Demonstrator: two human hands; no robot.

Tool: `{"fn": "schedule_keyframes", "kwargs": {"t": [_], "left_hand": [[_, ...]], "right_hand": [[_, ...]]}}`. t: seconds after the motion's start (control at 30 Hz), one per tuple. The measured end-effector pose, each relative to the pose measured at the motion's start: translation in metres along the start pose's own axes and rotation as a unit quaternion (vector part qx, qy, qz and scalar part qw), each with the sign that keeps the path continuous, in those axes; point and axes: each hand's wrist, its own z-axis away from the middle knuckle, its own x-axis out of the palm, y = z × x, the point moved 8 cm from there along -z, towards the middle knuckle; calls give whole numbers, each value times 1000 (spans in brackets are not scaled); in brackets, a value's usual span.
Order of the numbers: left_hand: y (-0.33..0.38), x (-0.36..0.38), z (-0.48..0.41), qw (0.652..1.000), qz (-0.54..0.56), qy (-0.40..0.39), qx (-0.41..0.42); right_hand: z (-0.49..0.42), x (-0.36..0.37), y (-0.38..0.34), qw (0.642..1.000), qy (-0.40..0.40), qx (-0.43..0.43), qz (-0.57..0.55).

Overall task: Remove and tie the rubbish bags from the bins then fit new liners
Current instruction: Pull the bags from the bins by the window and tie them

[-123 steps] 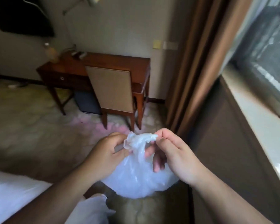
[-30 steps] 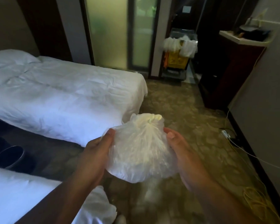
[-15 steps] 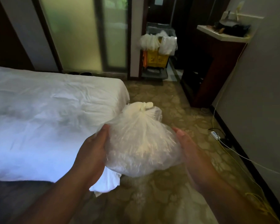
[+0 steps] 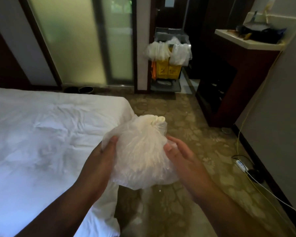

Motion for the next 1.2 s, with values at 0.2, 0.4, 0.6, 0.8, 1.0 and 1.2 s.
{"fn": "schedule_keyframes", "kwargs": {"t": [0.2,0.4,0.6,0.8,1.0,1.2], "left_hand": [[21,31,-89,999,-34,35,10],[31,58,-195,999,-49,-7,10],[46,104,-351,993,-53,-87,58],[80,154,-466,988,-50,-139,44],[99,205,-552,994,-21,-103,3],[108,283,-659,993,-34,-113,-4]], "right_hand": [[-103,-13,-6,997,50,-2,61],[-216,-41,-16,991,97,28,90],[-354,-53,-45,982,144,25,124],[-464,-63,-68,981,168,25,90],[-561,-92,-80,978,193,34,77],[-678,-142,-90,978,194,31,68]]}}
